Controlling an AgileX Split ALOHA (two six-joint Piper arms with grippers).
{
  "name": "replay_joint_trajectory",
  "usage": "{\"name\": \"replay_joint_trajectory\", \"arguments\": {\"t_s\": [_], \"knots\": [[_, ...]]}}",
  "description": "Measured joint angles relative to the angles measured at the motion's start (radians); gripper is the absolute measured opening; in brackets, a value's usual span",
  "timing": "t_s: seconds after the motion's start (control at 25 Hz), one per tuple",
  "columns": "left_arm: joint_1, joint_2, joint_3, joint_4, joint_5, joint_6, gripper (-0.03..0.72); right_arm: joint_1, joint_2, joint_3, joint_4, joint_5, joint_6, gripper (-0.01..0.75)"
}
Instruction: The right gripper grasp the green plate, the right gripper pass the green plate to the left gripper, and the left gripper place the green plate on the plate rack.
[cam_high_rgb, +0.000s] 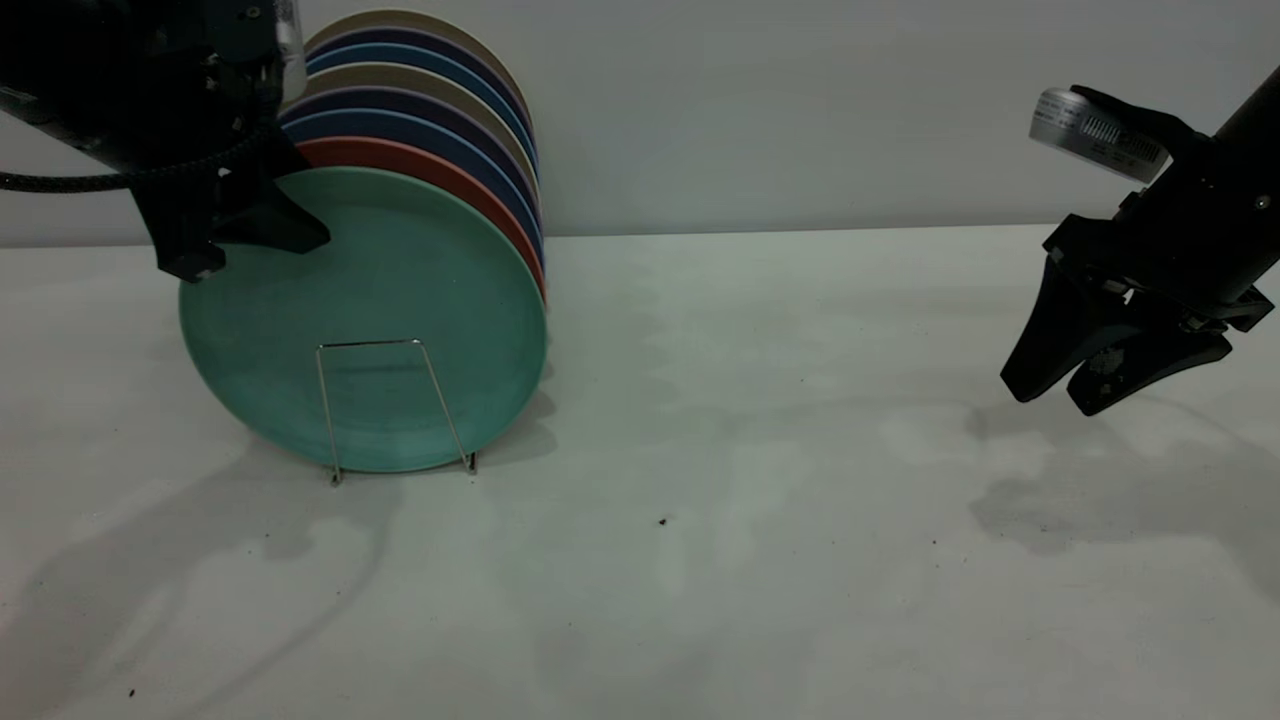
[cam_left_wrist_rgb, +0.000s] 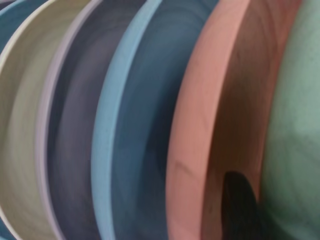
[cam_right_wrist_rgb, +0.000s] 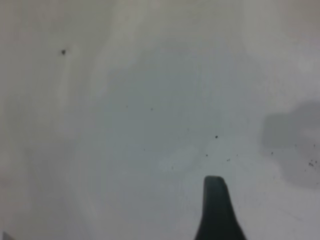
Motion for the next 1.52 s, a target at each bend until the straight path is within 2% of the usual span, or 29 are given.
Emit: {"name": "replay_joint_trajectory", "arguments": {"t_s": [0.24,0.44,0.68,0.76,0.84,0.96,1.04,1.16,1.32,1.44,1.52], "knots": [[0.000,-0.074,0.000,0.001,0.015,0.000,0.415,0.000,0.000,0.000,0.000,0.000,0.000,0.532],[0.000,-0.164,0.001,0.001,0.096,-0.020,0.416,0.000,0.000,0.000,-0.005,0.000,-0.005,0.532],[0.003,-0.209,0.026,0.013,0.140,-0.132,0.416,0.000,0.000,0.000,-0.006,0.002,-0.021,0.532],[0.016,-0.221,0.029,0.013,0.140,-0.220,0.416,0.000,0.000,0.000,-0.007,0.010,-0.022,0.532],[0.042,-0.242,0.029,0.013,0.132,-0.379,0.416,0.000,0.000,-0.011,-0.011,0.036,-0.021,0.532],[0.098,-0.282,0.029,0.027,0.135,-0.759,0.416,0.002,0.000,-0.064,-0.015,0.118,-0.002,0.532],[0.146,-0.319,0.029,0.104,0.179,-1.047,0.416,0.016,0.000,-0.120,-0.027,0.179,0.025,0.532],[0.188,-0.368,0.029,0.325,0.295,-1.402,0.416,0.059,-0.007,-0.196,-0.124,0.230,0.117,0.526],[0.191,-0.440,0.029,0.655,0.476,-1.824,0.416,0.143,-0.041,-0.278,-0.419,0.303,0.322,0.512],[0.191,-0.505,0.029,0.846,0.589,-1.997,0.416,0.186,-0.078,-0.294,-0.636,0.380,0.504,0.511],[0.191,-0.545,0.029,0.900,0.647,-2.034,0.416,0.190,-0.104,-0.294,-0.711,0.396,0.577,0.511]]}}
